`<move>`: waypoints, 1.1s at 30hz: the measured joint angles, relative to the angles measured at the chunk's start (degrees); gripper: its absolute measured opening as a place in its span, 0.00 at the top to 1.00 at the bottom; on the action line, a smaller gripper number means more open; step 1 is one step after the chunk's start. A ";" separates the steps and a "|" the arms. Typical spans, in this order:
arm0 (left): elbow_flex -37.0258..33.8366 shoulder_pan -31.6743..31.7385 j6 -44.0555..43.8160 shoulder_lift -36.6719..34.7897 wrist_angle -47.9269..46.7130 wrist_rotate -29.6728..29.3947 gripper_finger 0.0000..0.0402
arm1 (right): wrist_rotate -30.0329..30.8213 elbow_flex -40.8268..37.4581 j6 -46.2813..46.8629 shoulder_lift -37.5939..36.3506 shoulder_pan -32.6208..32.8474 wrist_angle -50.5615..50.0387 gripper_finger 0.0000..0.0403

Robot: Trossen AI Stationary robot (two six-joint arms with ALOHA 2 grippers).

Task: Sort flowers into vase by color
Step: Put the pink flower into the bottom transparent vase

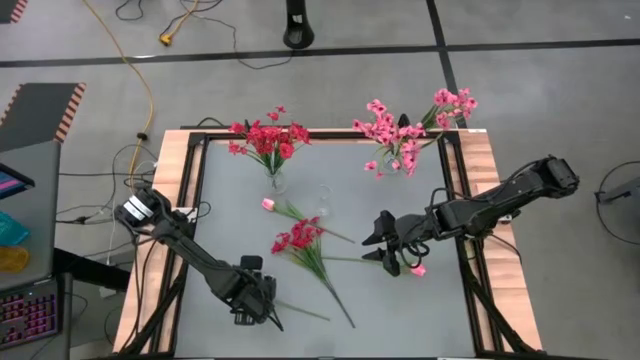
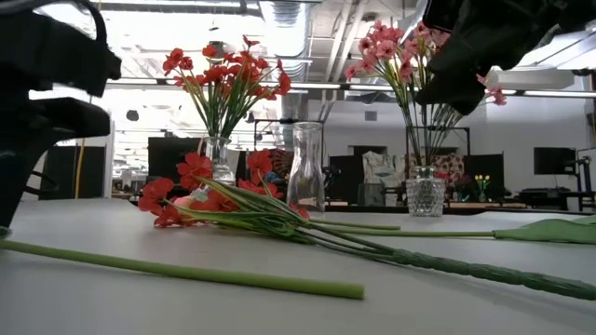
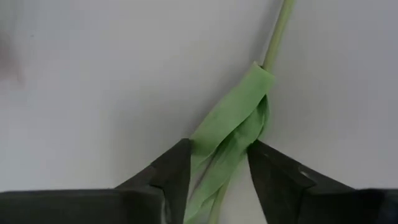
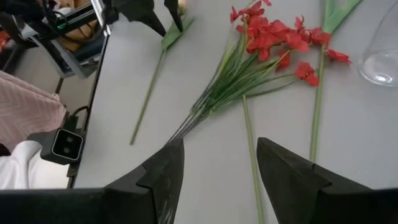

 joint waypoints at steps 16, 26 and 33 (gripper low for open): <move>3.25 -0.05 -0.01 -0.09 -3.81 -4.93 0.98 | 0.00 -0.04 -0.12 0.00 -0.33 3.97 0.43; 15.88 -0.05 10.10 -0.16 -23.12 -20.27 0.99 | -0.02 -0.04 0.04 0.00 -1.56 13.79 0.43; 21.84 0.04 28.09 -0.26 -24.68 -43.47 0.99 | -0.07 -0.04 0.05 0.00 -3.17 20.54 0.43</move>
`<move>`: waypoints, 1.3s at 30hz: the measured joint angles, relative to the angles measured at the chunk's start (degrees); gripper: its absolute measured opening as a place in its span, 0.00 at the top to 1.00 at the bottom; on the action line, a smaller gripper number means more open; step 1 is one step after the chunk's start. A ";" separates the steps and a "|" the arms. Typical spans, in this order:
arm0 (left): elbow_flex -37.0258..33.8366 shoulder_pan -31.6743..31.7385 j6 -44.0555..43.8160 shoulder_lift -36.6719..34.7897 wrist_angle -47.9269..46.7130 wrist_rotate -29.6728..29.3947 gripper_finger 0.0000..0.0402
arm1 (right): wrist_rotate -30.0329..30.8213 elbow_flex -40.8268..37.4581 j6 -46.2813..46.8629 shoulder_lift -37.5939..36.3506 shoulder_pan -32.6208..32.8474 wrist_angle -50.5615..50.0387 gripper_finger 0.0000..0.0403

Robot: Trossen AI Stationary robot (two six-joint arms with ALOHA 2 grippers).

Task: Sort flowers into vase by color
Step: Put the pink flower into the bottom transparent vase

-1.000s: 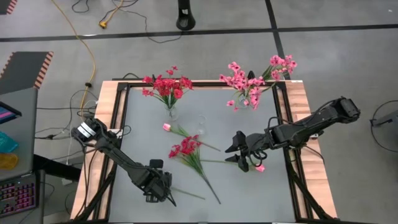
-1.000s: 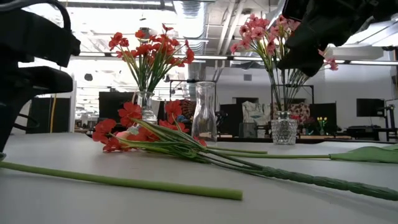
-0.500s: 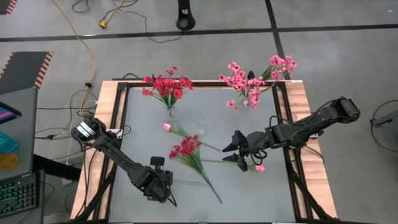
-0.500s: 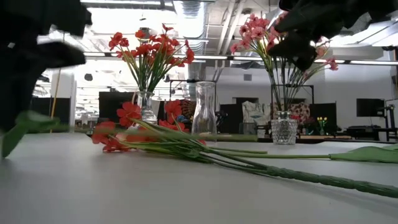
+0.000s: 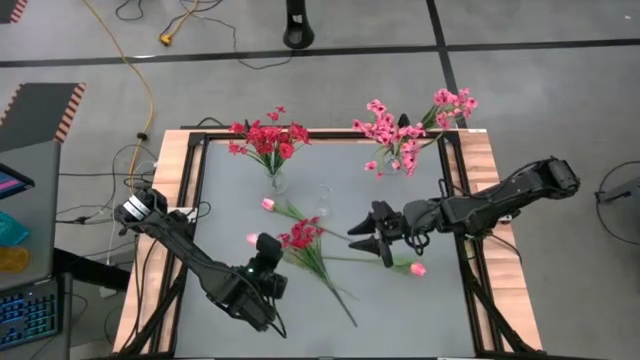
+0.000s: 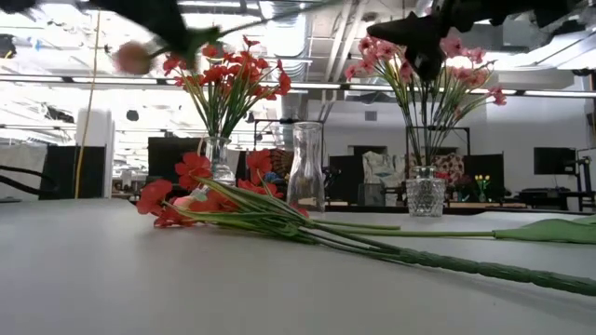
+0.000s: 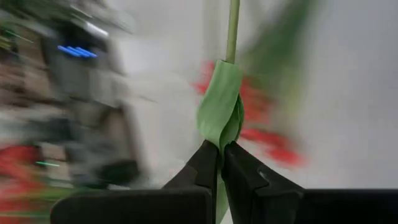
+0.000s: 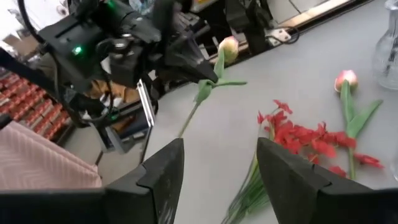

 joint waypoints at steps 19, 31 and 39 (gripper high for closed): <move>0.21 11.71 54.22 0.00 37.87 -12.14 1.00 | -3.25 0.00 8.87 0.00 -0.39 1.75 0.43; 0.21 16.98 71.72 0.00 52.60 -0.23 1.00 | -8.84 0.00 9.63 0.00 -0.13 1.75 0.44; 0.19 18.05 71.74 0.00 52.57 1.93 1.00 | -9.28 0.00 9.59 0.00 -0.17 1.35 0.53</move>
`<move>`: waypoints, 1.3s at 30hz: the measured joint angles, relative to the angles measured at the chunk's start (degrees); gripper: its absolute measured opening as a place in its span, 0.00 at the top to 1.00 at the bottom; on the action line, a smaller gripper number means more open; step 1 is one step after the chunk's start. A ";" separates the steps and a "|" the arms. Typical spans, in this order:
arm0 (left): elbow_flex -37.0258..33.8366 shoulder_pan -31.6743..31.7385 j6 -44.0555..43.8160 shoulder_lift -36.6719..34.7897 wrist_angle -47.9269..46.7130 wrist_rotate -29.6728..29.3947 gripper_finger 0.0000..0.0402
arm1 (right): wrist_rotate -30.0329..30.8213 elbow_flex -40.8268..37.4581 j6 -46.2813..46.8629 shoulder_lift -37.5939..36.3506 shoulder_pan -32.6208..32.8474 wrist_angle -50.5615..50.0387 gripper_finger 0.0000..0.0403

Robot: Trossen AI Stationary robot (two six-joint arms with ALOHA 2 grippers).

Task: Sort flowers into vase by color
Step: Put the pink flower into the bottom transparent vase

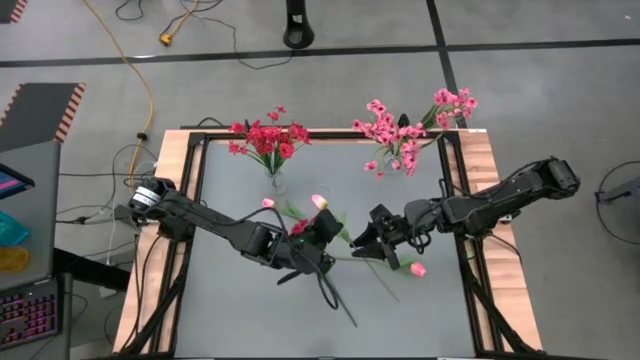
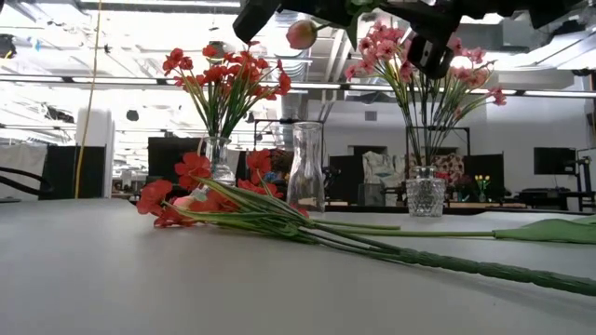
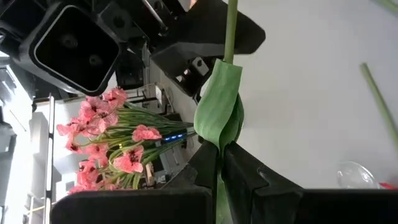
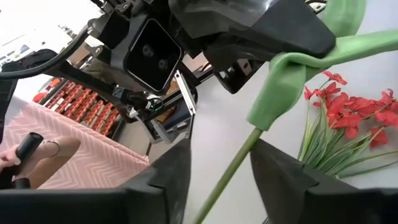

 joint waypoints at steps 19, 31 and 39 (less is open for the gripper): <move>0.00 -0.20 -6.11 0.00 4.96 -1.55 0.87 | 0.68 0.00 -1.98 0.15 -0.11 -0.58 0.94; -0.07 -2.75 -5.35 0.09 11.43 -13.72 0.71 | 9.83 0.07 -8.13 0.04 -0.11 -0.39 0.93; -0.04 -4.75 -4.40 0.09 12.74 -14.47 0.68 | 17.64 0.07 -11.32 0.09 -0.24 -1.07 0.92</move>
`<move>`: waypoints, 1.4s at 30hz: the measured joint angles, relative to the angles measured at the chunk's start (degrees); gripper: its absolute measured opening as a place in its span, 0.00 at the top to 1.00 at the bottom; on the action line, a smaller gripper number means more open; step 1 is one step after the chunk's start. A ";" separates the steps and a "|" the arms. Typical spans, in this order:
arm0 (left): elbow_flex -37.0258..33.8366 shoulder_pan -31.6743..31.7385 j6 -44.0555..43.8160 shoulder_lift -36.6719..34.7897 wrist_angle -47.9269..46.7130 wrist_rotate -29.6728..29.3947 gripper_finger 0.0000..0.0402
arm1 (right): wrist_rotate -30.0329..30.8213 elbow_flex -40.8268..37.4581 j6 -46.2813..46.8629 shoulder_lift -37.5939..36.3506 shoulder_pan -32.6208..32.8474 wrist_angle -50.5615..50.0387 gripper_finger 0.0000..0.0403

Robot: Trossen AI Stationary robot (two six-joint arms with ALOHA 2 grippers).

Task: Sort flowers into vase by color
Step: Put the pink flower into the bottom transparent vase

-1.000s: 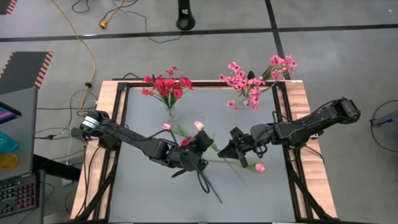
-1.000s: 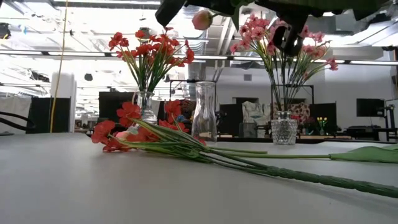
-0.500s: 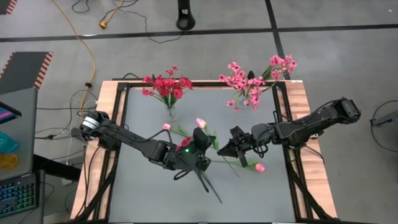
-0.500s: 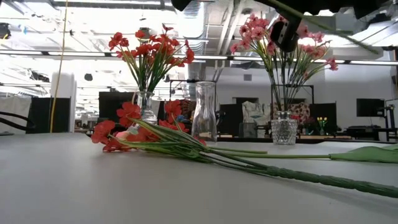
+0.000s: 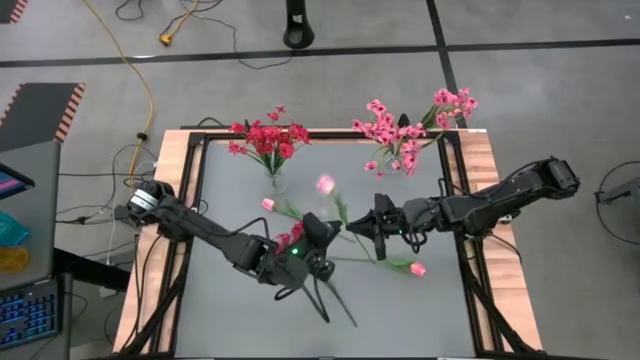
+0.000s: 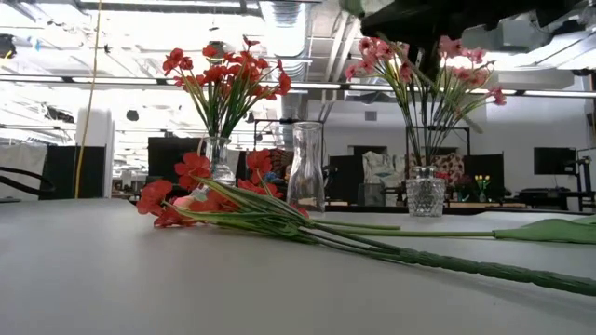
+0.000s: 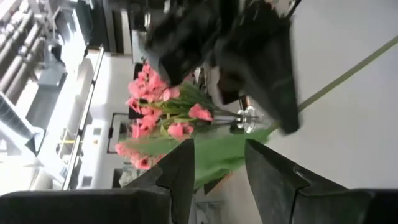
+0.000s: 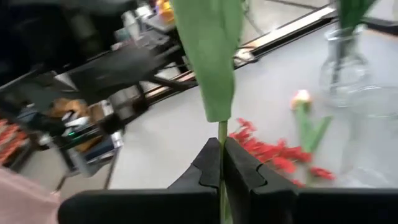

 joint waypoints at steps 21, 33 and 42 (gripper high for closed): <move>0.04 -1.25 -43.08 -5.01 -16.37 2.40 0.68 | 2.65 0.00 -9.56 0.02 -2.45 2.83 0.92; -1.49 5.11 -58.72 -5.16 -13.98 25.57 0.68 | 2.56 -0.02 -25.43 0.02 -2.36 10.96 0.92; -1.51 6.78 -57.03 -7.33 -10.73 25.44 0.68 | 2.55 -0.04 -37.58 0.02 -2.54 18.68 0.92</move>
